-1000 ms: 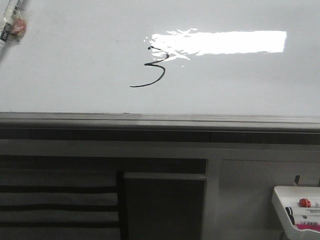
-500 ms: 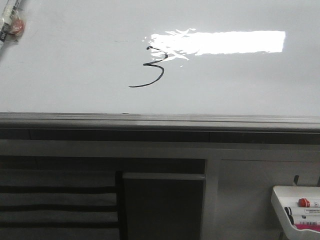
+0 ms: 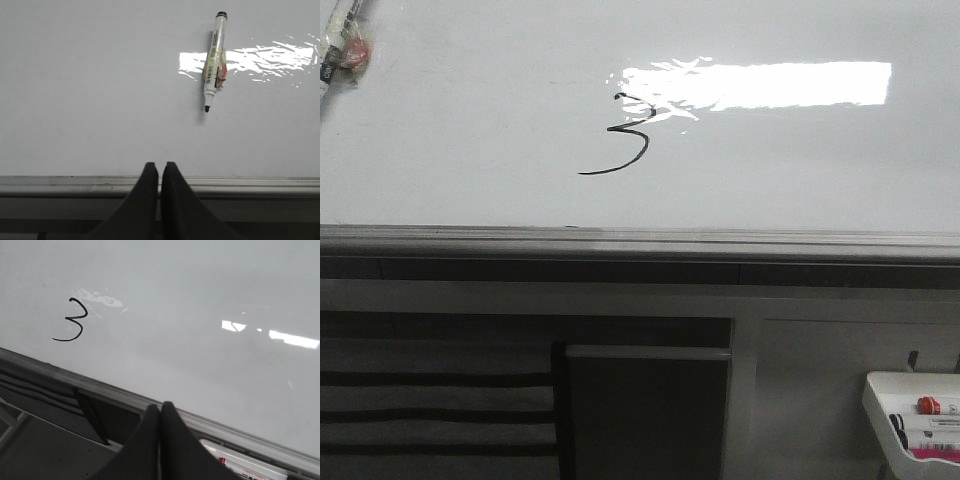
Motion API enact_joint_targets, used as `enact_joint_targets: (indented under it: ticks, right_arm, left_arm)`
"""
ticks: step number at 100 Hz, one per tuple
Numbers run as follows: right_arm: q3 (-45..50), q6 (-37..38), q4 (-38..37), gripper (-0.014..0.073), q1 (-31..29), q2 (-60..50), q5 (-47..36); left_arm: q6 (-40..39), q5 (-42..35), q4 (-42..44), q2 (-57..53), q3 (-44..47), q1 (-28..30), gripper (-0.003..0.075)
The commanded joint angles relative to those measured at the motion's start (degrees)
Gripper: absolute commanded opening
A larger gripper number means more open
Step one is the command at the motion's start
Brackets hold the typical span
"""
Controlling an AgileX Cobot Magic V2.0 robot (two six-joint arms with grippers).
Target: Write number 3 on whiteboard
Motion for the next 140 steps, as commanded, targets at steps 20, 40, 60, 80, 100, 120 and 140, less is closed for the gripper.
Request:
enact_joint_targets:
  ticks: [20,40,60,80,100,120,140]
  right_arm:
    - [1.1,0.0,-1.4,-0.0079,-3.9,-4.4,-7.0]
    - [14.3,0.0,1.2,-0.0079,-15.4,-15.7,-21.0]
    - [31.5,0.0,1.2,-0.0079,-19.7,-31.5,-32.4]
    - [41.6,0.0,1.2,-0.0079,-19.7,-37.0,-40.4]
    - [42.4,0.0,1.2,-0.0079,-19.7,-37.2,-41.0]
    - [42.4,0.0,1.2,-0.0079,-19.7,-37.9,-39.8]
    - [42.4,0.0,1.2,-0.0079,-19.7,-37.9,-38.1]
  left_arm:
    - [-0.6,-4.7,0.0,-1.8,0.0,0.1,-0.0019]
    - [-0.6,-4.7,0.0,-1.8,0.0,0.1,-0.0019]
    - [-0.6,-4.7,0.0,-1.8,0.0,0.1,-0.0019]
    - [-0.6,-4.7,0.0,-1.8,0.0,0.1,-0.0019]
    - [-0.6,-4.7,0.0,-1.8,0.0,0.1,-0.0019]
    - [-0.6,-4.7,0.0,-1.8,0.0,0.1,-0.0019]
    - [-0.6,-4.7,0.0,-1.8,0.0,0.1,-0.0019]
